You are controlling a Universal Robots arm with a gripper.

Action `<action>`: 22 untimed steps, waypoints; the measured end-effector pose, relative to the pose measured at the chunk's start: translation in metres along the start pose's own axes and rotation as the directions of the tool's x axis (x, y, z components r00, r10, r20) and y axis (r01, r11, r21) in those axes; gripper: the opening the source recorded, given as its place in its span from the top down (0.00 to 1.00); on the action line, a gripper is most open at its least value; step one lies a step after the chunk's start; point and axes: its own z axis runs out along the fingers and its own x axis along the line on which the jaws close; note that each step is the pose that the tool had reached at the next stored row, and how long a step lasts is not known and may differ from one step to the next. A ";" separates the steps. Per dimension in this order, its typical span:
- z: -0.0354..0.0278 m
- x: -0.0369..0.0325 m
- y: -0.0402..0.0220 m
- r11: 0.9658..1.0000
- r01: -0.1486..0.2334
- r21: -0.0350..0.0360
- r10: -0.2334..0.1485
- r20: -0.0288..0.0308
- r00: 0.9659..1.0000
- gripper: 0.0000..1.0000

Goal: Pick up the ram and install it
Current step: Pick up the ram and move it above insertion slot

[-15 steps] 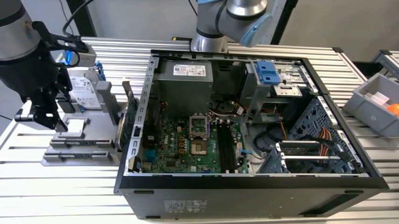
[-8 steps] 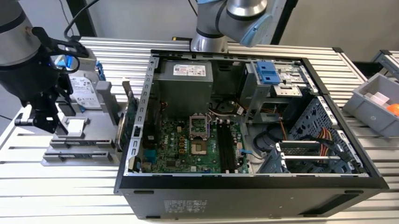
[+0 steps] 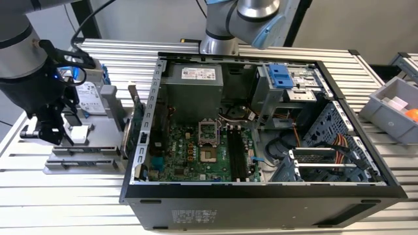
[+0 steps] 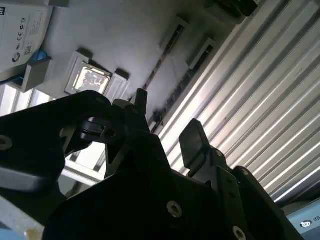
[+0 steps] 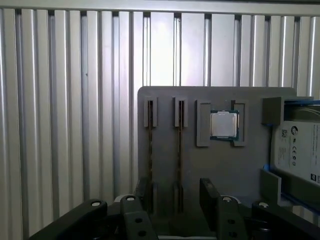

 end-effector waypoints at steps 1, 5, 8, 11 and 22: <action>0.0007 0.0001 0.0000 1.000 0.001 0.000 -0.001 0.000 1.000 0.00; 0.0036 0.0006 -0.0001 1.000 0.003 0.000 -0.003 0.000 1.000 0.00; 0.0057 0.0016 -0.0001 1.000 0.006 0.000 -0.006 0.000 1.000 0.00; 0.0078 0.0028 -0.0001 1.000 0.009 0.000 -0.009 0.000 1.000 0.00; 0.0157 0.0084 -0.0002 1.000 0.028 -0.001 -0.028 0.000 1.000 0.00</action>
